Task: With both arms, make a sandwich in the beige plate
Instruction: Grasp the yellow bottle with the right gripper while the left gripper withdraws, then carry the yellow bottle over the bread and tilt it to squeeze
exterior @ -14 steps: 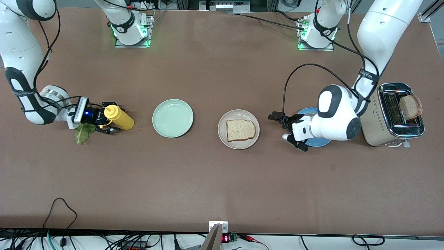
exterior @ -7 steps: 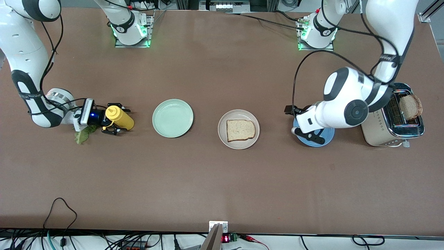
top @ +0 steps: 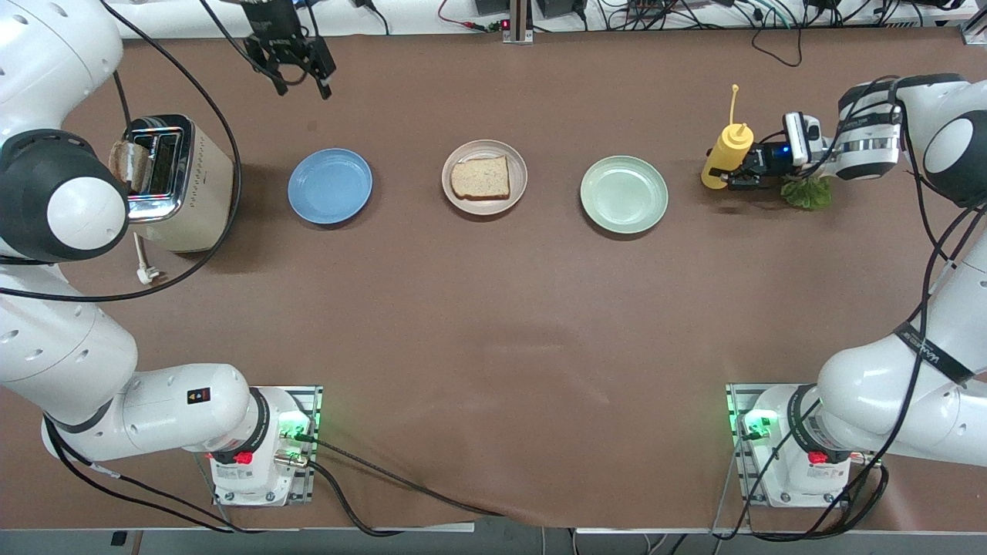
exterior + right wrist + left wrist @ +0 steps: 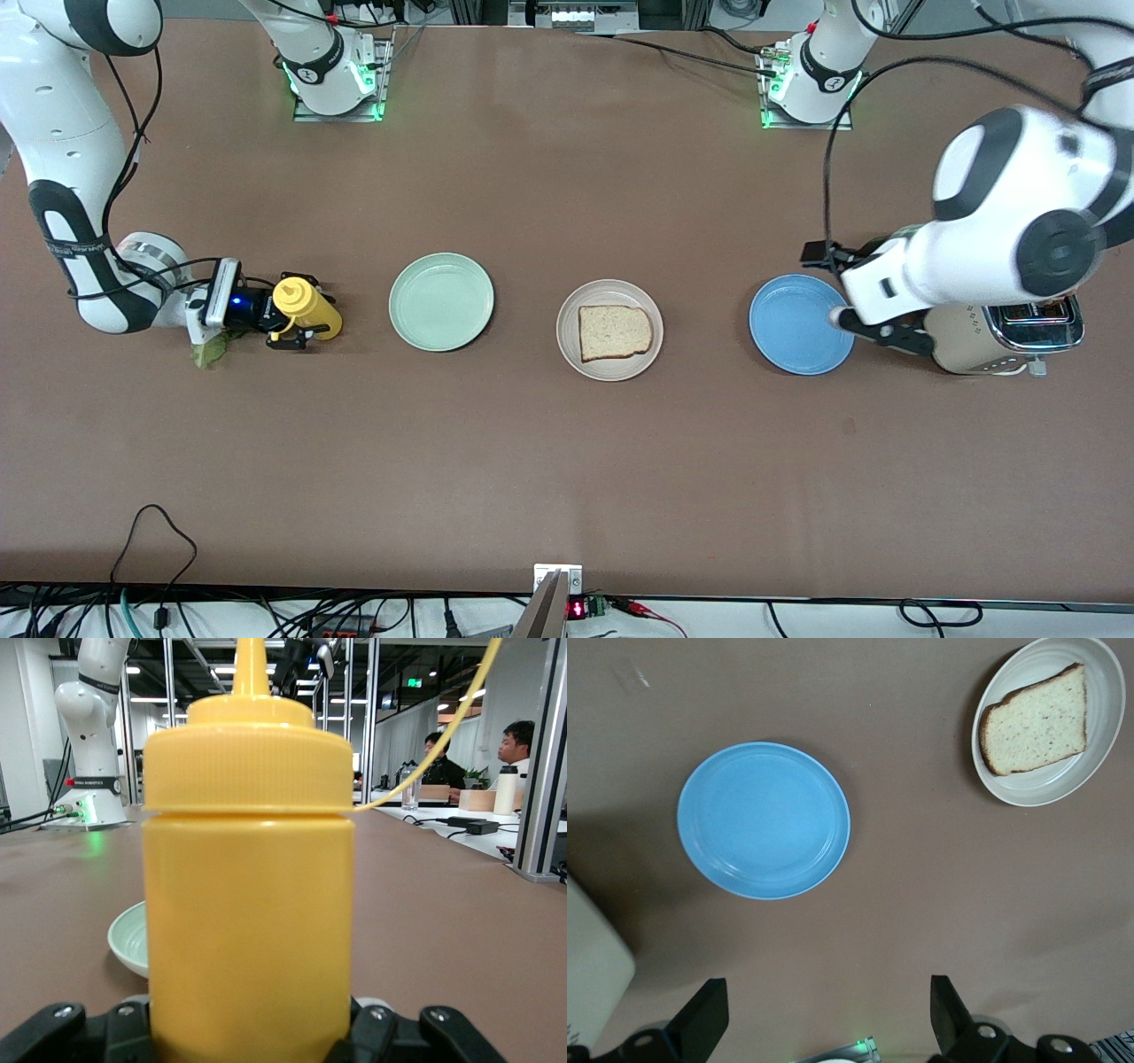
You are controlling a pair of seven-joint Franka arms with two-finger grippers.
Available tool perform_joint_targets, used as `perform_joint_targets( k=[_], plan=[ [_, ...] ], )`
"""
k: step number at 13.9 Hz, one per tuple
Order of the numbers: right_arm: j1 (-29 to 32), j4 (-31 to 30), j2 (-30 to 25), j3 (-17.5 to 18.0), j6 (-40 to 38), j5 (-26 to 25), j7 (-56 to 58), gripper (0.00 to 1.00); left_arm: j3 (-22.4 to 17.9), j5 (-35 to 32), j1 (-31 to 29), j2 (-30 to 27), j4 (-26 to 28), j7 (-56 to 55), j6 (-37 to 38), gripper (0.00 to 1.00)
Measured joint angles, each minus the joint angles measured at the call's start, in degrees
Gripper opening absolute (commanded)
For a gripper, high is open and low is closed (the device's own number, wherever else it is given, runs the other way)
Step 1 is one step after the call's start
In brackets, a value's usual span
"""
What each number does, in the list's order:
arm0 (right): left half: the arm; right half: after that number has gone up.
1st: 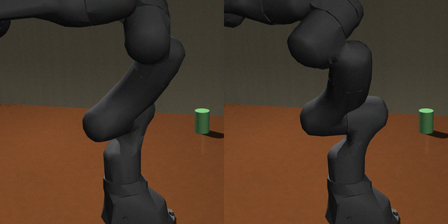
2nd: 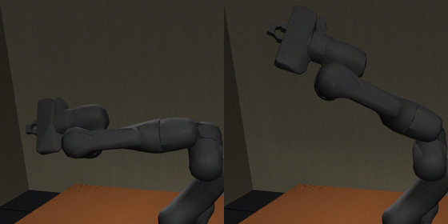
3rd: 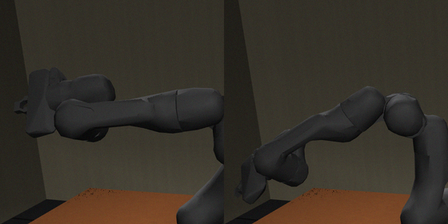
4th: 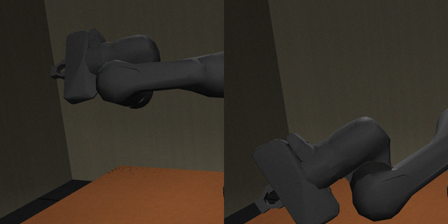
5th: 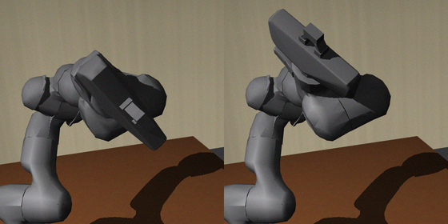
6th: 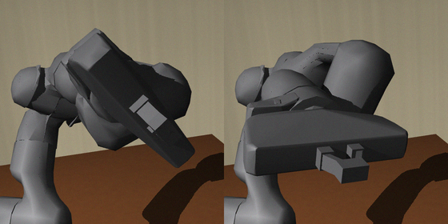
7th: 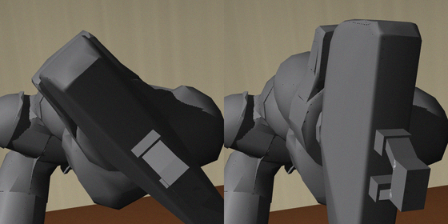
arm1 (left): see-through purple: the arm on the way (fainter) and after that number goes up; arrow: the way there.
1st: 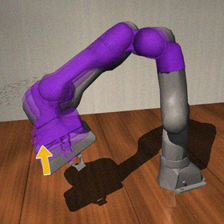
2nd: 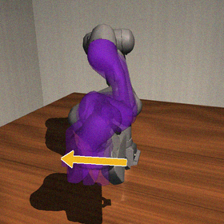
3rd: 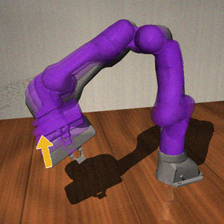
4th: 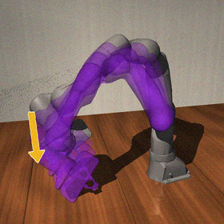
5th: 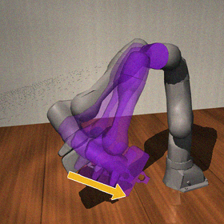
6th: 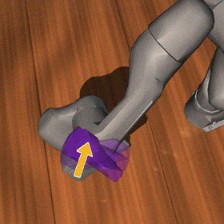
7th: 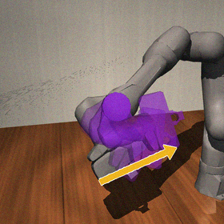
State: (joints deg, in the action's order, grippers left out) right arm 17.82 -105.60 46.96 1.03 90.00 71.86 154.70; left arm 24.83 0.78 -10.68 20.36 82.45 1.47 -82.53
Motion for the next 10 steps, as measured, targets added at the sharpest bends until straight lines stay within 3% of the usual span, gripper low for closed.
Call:
perform_joint_targets(
  k=[4, 6, 10],
  plan=[
    [-4.3, 0.9, -4.3, 0.0, 5.7, 0.0, -4.5, 0.40, -3.8, -0.1, 2.1, -2.8, -4.4, -0.3, 2.4, 1.00],
    [-6.9, 1.1, -7.6, -0.1, 10.4, -0.5, -8.8, 0.40, -9.9, -0.1, 5.5, -5.8, -4.4, -0.3, 2.6, 1.00],
    [-13.2, 1.2, -14.6, -0.1, 21.7, -5.9, -20.2, 0.41, -21.2, 0.5, 11.7, -11.7, -1.8, -0.3, 1.1, 1.00]
  ],
)
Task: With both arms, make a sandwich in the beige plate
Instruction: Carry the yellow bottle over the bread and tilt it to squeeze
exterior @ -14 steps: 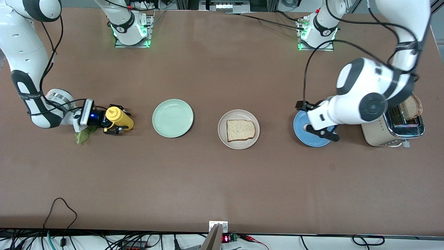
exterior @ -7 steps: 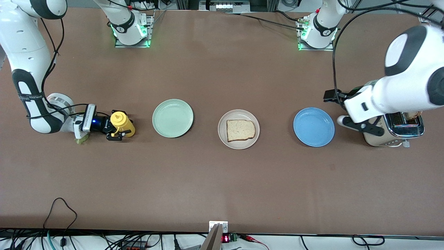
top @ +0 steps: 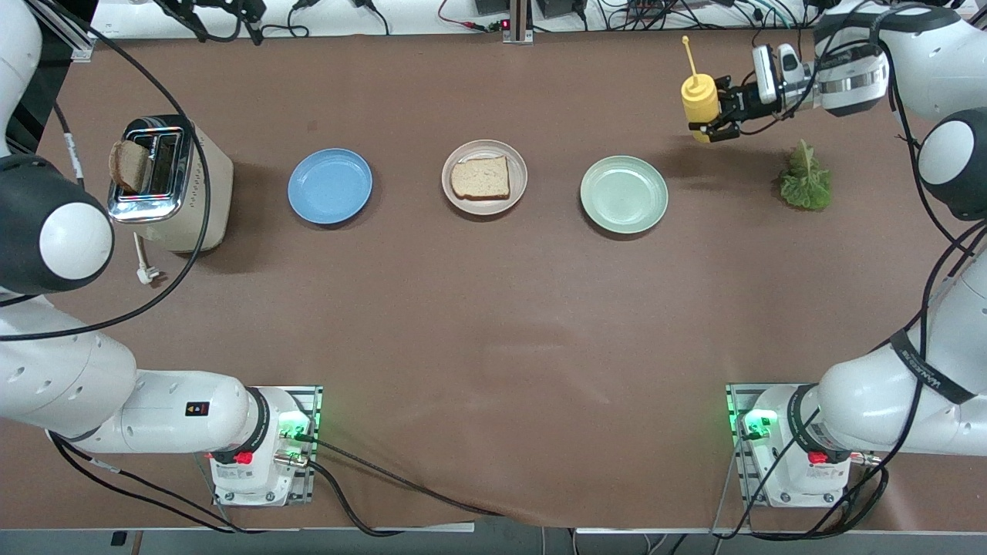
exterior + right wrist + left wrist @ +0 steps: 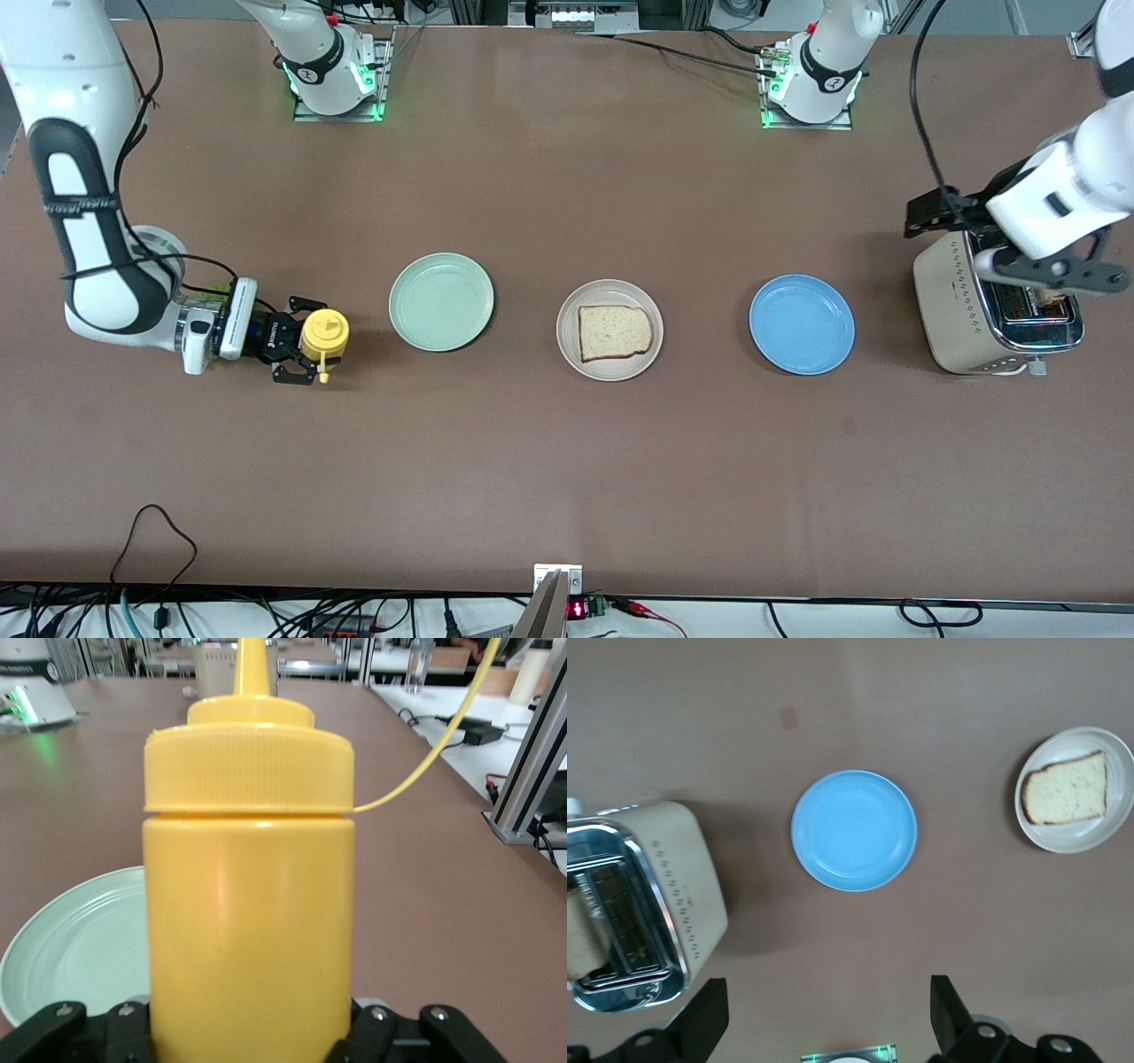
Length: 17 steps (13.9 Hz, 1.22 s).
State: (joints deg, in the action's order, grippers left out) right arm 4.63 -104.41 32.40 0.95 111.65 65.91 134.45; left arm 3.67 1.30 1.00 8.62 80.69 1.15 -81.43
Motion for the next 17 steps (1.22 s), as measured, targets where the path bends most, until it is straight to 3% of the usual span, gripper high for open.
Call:
perform_joint_targets(
  k=[3, 7, 10, 17],
  plan=[
    [-5.1, 1.4, -3.1, 0.0, 7.4, -7.2, -10.5, 0.41, -3.7, 0.0, 1.0, -5.9, 8.1, 0.1, -10.8, 1.00],
    [-12.5, 3.7, -4.6, 0.0, 16.9, -18.9, -24.5, 0.42, -4.4, 0.0, 1.0, -11.1, 16.9, 0.3, -14.3, 1.00],
    [-17.3, 4.6, -4.8, 0.0, 21.1, -27.3, -34.6, 0.42, -4.3, 0.0, 0.4, -12.1, 18.0, 1.9, -14.3, 1.00],
    [-27.7, 9.2, -4.9, 0.1, 22.3, -58.9, -70.2, 0.42, -4.3, 0.0, 0.0, -12.1, 18.2, 2.7, -12.6, 1.00]
  ],
)
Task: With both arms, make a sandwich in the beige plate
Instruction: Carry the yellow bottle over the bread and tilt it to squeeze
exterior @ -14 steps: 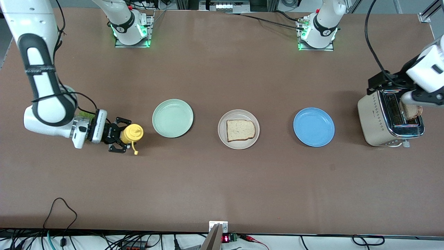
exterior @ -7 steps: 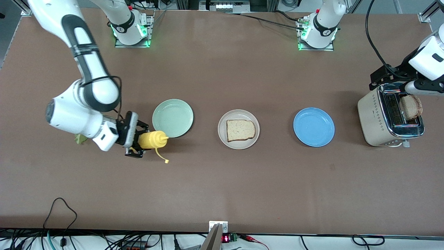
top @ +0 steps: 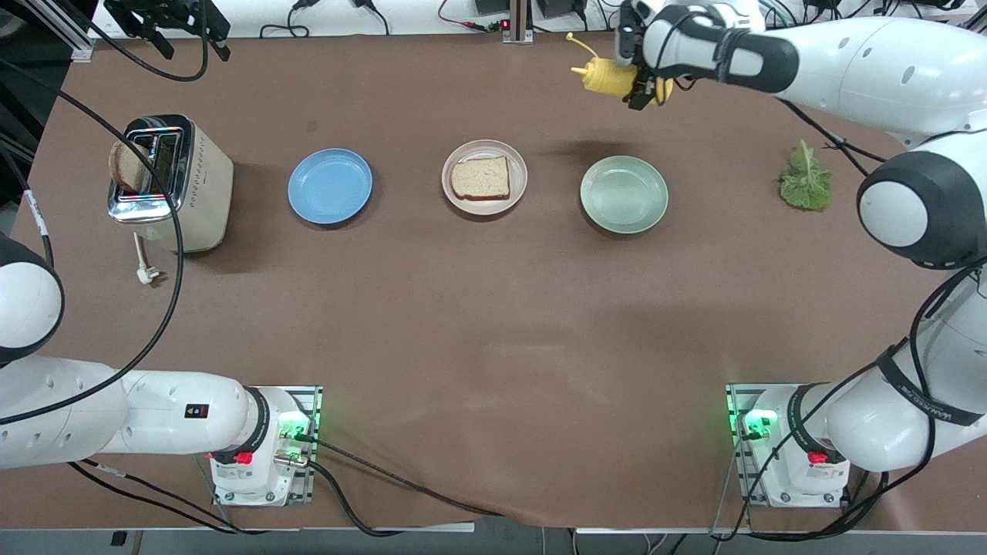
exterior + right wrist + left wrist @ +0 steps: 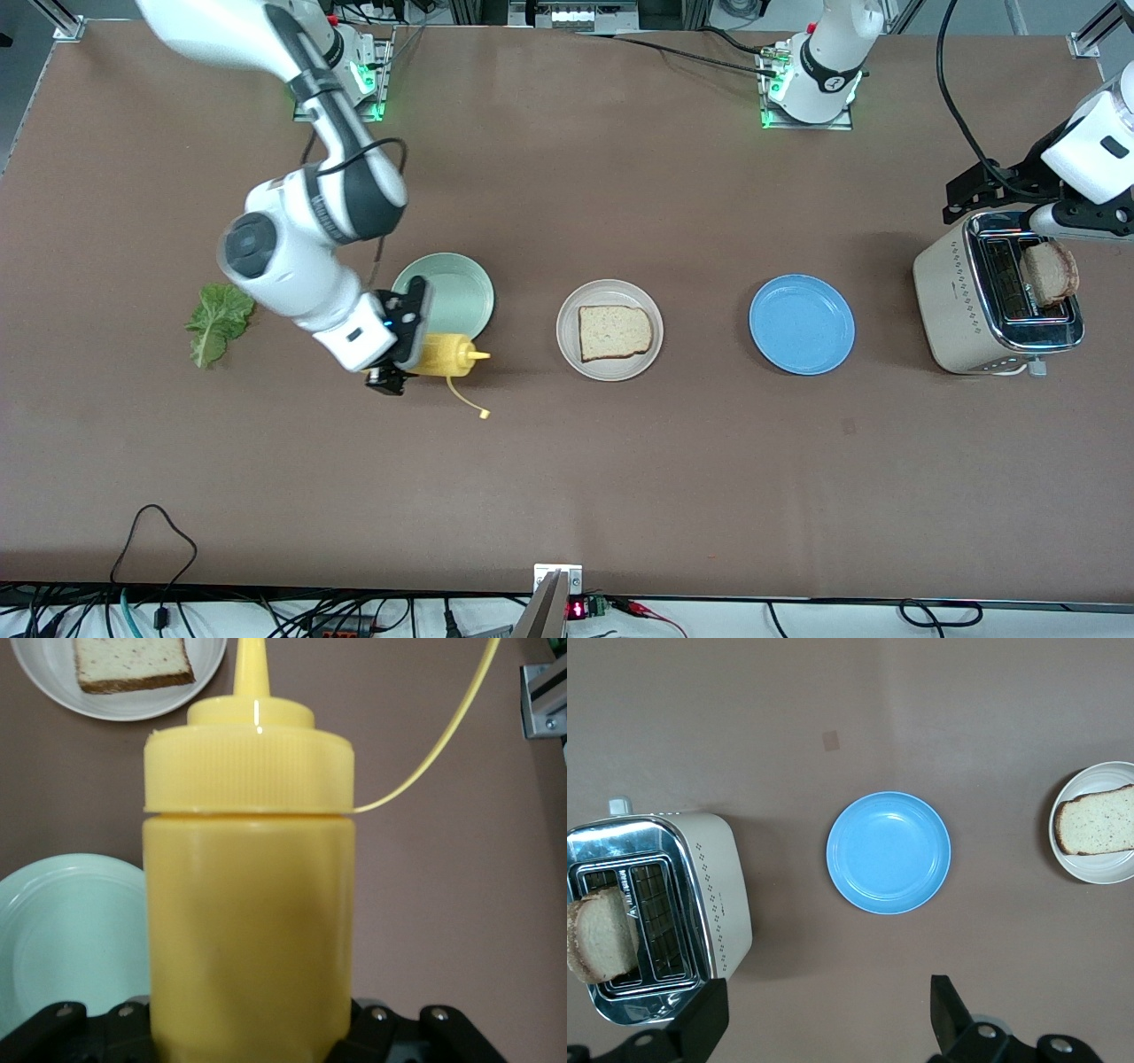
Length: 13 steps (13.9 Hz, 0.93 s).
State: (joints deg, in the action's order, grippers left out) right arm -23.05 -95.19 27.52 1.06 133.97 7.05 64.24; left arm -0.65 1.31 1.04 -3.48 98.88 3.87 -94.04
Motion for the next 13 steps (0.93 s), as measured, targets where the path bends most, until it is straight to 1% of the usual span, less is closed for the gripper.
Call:
perform_joint_targets(
  k=[2, 5, 7, 10, 13],
  plan=[
    [-3.8, 0.7, 0.1, 0.0, -0.1, -6.6, -9.9, 0.42, 0.0, 0.0, -0.1, 0.0, 0.0, 0.0, 0.0, 1.00],
    [-8.5, 2.1, 1.8, 0.0, -1.9, -15.1, -20.8, 0.42, 0.0, 0.0, -0.1, 0.0, 0.0, 0.0, 0.0, 1.00],
    [-11.1, 5.7, 4.0, -0.1, -6.6, -20.3, -26.5, 0.42, 0.0, 0.0, -0.1, 0.0, 0.0, 0.1, 0.0, 1.00],
    [-15.6, 12.7, 8.4, -0.1, -14.5, -26.9, -34.4, 0.42, 0.0, 0.0, -0.2, 0.0, 0.0, 0.1, 0.0, 1.00],
    [-19.1, 17.1, 12.2, -0.1, -19.4, -32.2, -38.9, 0.42, 0.0, 0.0, -0.2, 0.0, 0.0, 0.1, 0.0, 1.00]
  ],
)
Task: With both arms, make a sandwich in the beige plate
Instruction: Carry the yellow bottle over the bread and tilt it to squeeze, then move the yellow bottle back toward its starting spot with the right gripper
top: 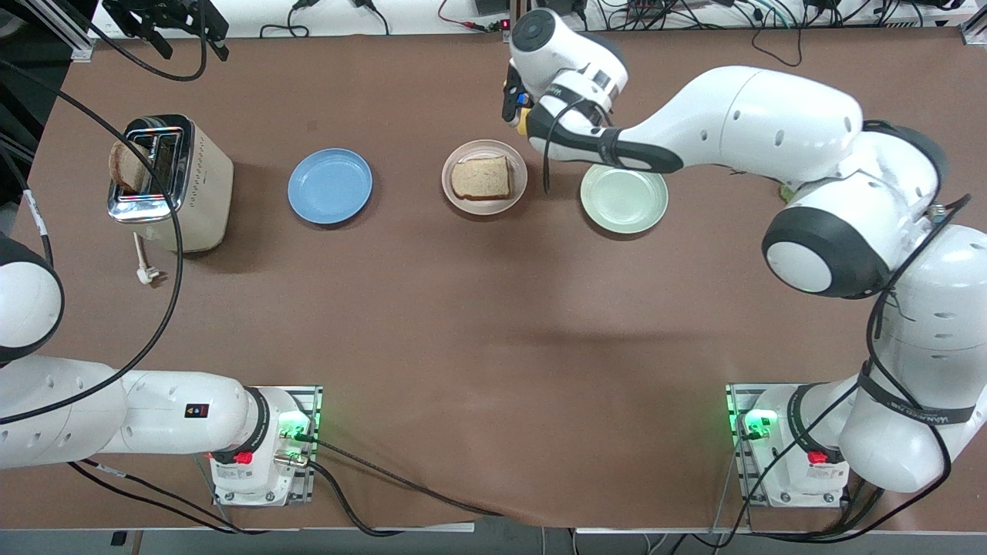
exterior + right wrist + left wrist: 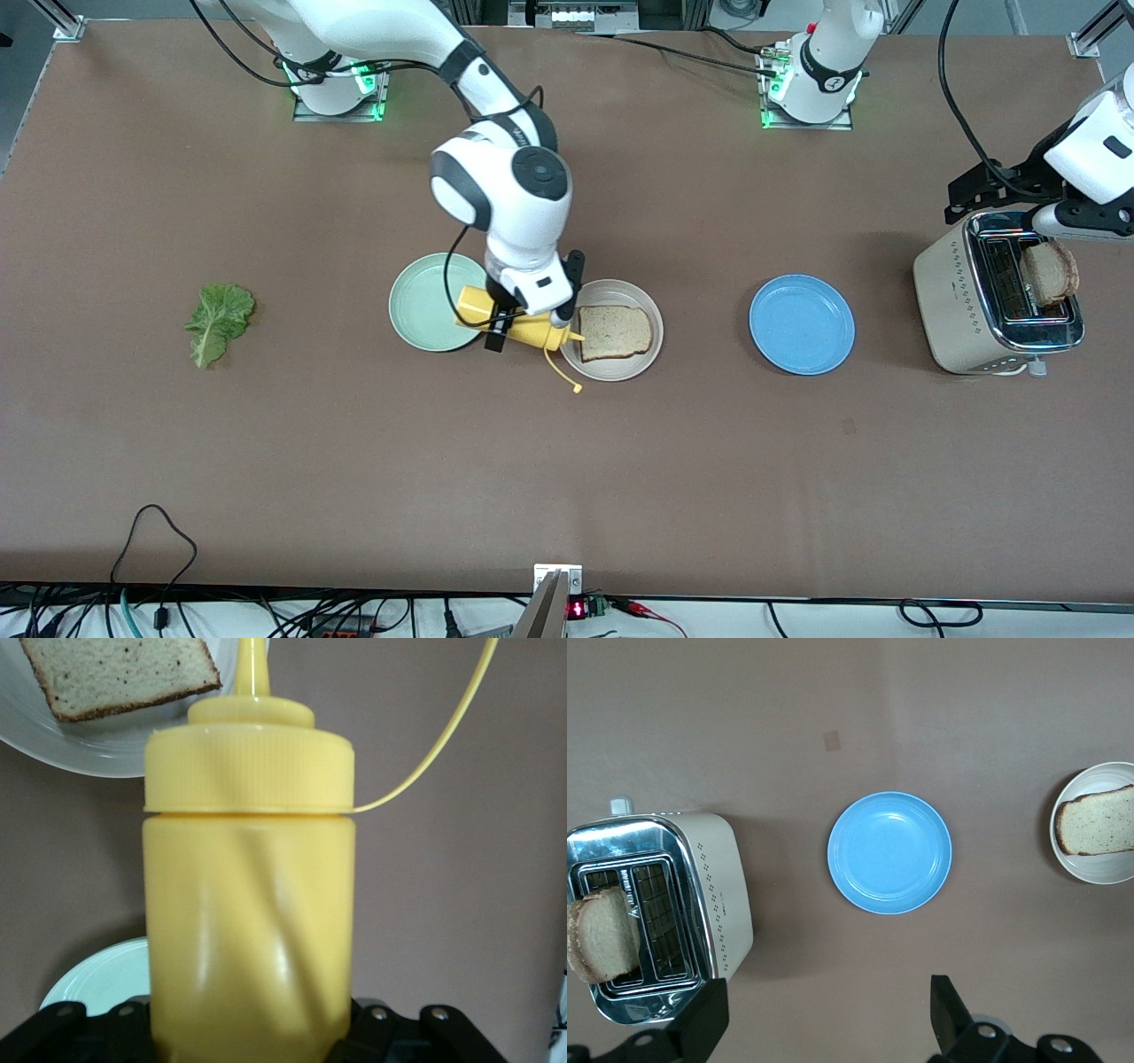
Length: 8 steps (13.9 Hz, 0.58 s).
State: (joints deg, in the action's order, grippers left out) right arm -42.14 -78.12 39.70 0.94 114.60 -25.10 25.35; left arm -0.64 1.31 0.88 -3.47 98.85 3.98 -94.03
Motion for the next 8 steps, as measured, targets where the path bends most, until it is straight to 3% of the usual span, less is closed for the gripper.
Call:
perform_joint_targets(
  k=[5, 8],
  plan=[
    [-3.2, 3.9, 4.3, -0.5, -4.3, -6.1, -1.4, 0.42, 0.0, 0.0, 0.0, 0.0, 0.0, 0.0, 0.0, 1.00],
    [-7.0, 7.6, 8.0, -3.1, -6.3, -6.7, -2.2, 0.42, 0.1, 0.0, 0.0, 0.0, 0.0, 0.1, 0.0, 1.00]
  ],
)
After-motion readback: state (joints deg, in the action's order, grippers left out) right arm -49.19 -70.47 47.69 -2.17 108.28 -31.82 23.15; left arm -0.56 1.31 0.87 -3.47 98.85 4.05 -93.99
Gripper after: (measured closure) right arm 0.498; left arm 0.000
